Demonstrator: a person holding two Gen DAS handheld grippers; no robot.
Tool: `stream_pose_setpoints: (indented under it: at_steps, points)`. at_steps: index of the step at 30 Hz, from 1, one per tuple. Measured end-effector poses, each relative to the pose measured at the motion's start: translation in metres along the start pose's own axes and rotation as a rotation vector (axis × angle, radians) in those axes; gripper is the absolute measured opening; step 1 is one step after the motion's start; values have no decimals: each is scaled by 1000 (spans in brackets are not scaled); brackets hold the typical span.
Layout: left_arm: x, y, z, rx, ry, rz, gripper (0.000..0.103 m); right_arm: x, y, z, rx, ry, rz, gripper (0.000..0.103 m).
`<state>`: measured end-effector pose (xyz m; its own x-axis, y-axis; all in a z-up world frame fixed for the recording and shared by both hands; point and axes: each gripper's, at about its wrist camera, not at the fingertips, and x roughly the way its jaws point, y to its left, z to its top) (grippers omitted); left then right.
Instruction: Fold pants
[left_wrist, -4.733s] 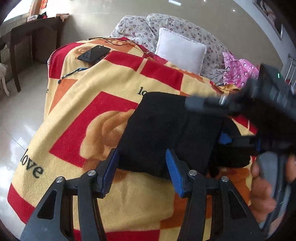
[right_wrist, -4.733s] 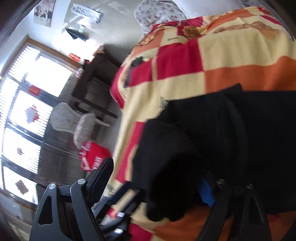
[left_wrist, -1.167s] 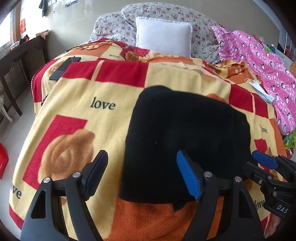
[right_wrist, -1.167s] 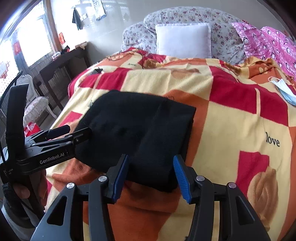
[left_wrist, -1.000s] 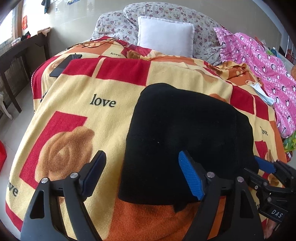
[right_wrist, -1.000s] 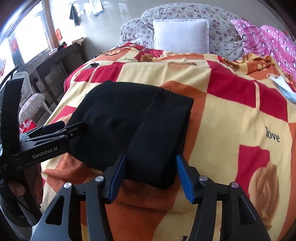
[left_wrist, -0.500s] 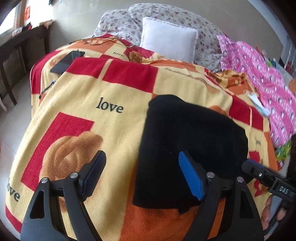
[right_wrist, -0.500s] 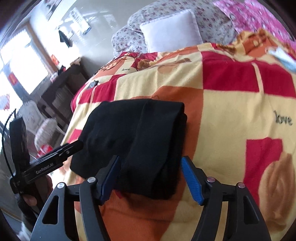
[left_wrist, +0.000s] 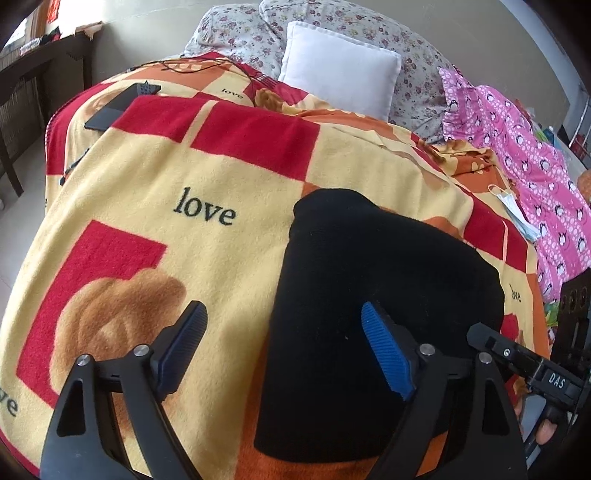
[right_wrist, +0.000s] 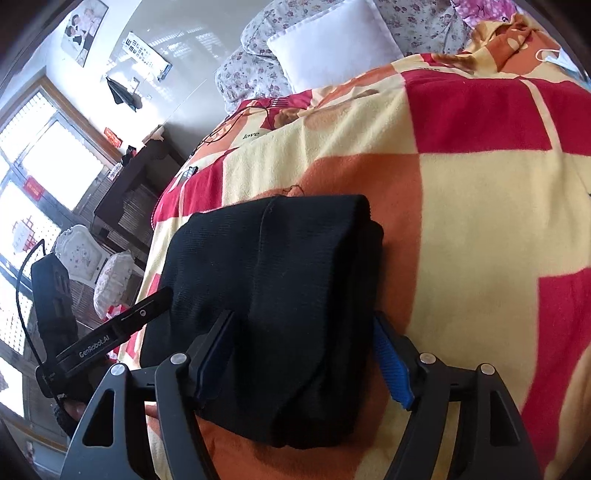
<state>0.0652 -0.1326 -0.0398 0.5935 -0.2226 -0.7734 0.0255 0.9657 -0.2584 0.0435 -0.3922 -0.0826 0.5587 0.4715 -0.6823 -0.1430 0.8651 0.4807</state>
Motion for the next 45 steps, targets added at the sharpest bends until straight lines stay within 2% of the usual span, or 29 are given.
stream_pose_setpoints:
  at_steps: [9,12,17,18,19,20,21,22,25,30,32,36,41,45]
  points:
    - [5,5,1,-43,-4,-8,93,2,2,1,-5,-3,-11,74]
    - [7,6,0,-59,-10,8,99,2,4,0,-11,-6,-22,75]
    - [8,8,-2,-69,-12,-3,99,2,6,-2,-13,-28,-32,71]
    - [8,7,-3,-66,-16,-8,96,2,6,-3,-18,-33,-34,67]
    - [7,6,-4,-60,-17,-25,86,1,7,-3,-26,-39,-40,62]
    - [5,4,-4,-52,-16,-46,71,0,9,-4,-33,-49,-41,59]
    - [2,0,-5,-34,-20,-70,62,-2,10,-4,-37,-59,-38,52]
    - [-1,-5,-5,-12,-25,-88,44,-4,12,-5,-42,-66,-36,47]
    - [-12,-21,-8,57,-58,-53,36,-10,20,-4,-68,-83,-44,38]
    - [-38,-35,-7,76,-62,-130,32,-40,23,0,-78,-140,-18,34]
    - [-49,-44,-8,96,-74,-142,32,-56,24,0,-88,-160,-20,34]
    - [-55,-64,-16,114,-45,-153,32,-82,19,-7,-89,-169,-46,34]
    - [-35,-88,-40,160,2,-132,32,-92,-5,-22,-74,-139,-109,36]
    - [-29,-104,-54,253,-47,-34,37,-75,-25,-30,-53,-91,-172,53]
